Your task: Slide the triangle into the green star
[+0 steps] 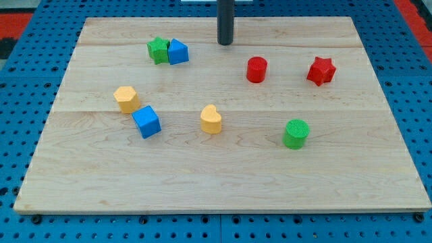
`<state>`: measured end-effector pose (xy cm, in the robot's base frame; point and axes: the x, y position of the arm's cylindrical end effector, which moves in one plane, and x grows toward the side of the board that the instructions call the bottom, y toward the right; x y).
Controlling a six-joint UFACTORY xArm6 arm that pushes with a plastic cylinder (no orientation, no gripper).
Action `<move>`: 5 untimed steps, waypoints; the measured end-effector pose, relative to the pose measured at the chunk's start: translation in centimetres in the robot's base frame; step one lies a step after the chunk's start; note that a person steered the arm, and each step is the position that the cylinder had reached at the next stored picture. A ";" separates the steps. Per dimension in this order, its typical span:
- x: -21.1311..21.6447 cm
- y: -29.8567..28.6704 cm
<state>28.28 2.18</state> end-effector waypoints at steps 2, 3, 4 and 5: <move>-0.1 -8.4; -3.9 -15.8; -4.1 -24.0; -1.2 -20.9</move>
